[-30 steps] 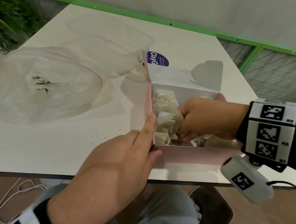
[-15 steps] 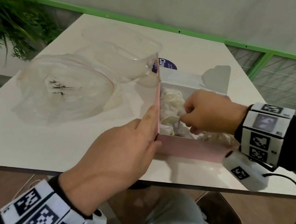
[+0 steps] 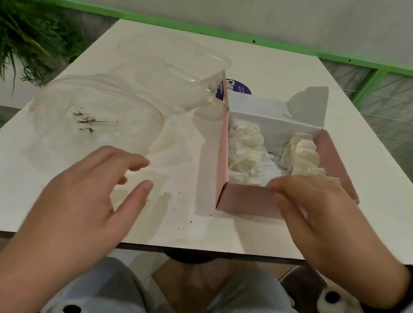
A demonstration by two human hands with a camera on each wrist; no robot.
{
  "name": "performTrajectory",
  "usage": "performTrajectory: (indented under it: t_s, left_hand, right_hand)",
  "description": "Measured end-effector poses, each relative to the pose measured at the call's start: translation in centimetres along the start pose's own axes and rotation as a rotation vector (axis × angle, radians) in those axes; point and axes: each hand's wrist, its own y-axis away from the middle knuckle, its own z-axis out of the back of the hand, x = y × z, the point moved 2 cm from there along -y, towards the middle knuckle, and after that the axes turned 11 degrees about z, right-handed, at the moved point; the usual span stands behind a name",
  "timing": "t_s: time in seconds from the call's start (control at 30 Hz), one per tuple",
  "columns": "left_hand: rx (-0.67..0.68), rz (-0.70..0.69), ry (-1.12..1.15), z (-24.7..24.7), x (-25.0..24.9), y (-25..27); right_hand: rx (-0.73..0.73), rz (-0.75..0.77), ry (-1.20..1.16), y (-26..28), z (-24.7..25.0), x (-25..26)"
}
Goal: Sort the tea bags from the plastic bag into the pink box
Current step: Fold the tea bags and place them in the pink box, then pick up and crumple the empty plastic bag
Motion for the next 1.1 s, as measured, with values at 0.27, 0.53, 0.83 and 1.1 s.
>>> performTrajectory:
  t_s: [0.27,0.53,0.83,1.1]
  left_hand:
    - [-0.178,0.094,0.028,1.8,2.6,-0.3]
    - [-0.327,0.439,0.023,5.8,6.4,-3.3]
    - [-0.160,0.470,0.090,5.3,7.9,-5.8]
    - [-0.171,0.382,0.753,7.9,6.2,-0.1]
  right_hand:
    - [-0.026,-0.041,0.081,-2.7,-1.4,-2.8]
    - [-0.042,-0.105,0.010,-2.3,0.6,-2.4]
    - [-0.222,-0.240,-0.557,-3.8,1.5,6.1]
    - [-0.012,-0.499,-1.097,-7.7,-4.9,12.5]
